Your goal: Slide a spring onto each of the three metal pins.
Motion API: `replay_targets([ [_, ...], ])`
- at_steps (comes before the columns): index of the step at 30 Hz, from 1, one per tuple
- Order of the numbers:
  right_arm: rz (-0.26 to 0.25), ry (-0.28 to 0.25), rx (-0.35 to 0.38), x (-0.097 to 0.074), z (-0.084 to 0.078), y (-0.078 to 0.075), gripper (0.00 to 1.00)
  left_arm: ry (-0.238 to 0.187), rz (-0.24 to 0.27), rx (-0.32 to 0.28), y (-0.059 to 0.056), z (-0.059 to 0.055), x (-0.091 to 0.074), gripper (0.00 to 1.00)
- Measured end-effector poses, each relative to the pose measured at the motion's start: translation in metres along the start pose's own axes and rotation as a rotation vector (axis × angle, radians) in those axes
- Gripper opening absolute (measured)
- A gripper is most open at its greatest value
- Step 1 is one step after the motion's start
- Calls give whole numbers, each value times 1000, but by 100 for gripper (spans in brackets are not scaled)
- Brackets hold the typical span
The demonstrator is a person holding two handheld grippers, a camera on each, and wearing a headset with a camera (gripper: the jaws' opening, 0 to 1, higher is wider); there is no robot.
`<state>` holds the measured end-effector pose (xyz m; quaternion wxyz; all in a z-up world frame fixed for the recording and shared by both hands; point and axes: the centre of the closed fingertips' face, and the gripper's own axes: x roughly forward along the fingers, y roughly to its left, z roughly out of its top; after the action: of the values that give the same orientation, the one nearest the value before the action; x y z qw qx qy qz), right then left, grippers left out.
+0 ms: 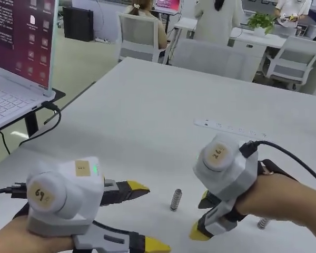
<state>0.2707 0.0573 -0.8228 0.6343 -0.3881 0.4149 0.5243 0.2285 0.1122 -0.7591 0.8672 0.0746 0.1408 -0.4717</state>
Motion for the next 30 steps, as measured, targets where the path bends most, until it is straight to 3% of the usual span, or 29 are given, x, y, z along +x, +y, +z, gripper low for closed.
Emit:
replay_targets([
  [20, -5, -107, 28, -22, 6, 35, 39, -7, -21, 13, -5, 4, 3, 61],
  [30, -18, -170, 66, -37, 0, 45, 39, -8, -32, 17, -8, 7, 4, 63],
])
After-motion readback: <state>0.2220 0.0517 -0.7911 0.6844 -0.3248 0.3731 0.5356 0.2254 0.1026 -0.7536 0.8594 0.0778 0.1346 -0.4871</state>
